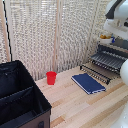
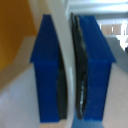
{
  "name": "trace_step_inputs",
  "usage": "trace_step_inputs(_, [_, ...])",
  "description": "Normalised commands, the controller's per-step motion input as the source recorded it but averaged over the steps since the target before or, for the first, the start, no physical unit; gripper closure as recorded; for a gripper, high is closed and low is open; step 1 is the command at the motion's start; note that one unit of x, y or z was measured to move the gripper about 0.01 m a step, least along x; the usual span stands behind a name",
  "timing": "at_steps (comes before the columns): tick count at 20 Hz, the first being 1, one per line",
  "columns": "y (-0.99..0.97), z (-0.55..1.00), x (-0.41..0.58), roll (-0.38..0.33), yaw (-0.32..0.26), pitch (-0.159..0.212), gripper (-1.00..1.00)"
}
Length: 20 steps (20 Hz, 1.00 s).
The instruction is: Gently stretch your hand towards the oven tray's handle, obtaining a firm grip, and draw it cautiously out of the oven. Transition your grip to the hot dog bowl, gingerly seizing the edge, and elevate it from the surface. Hover the bowl over the tray, delicately lower it, and temper your grip, establishing the bowl's equilibrium.
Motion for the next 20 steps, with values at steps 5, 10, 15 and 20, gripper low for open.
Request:
trace_step_inputs(5, [-0.39,-0.34,-0.165,0.017,-0.108,0.072,1.00])
trace_step_inputs(10, [-0.19,-0.37,-0.248,0.016,-0.105,0.068,1.00])
trace_step_inputs(15, [-0.26,-0.21,-0.175,0.036,-0.086,0.073,1.00])
trace_step_inputs(20, [-0.17,-0.17,-0.218,0.005,-0.120,0.017,1.00])
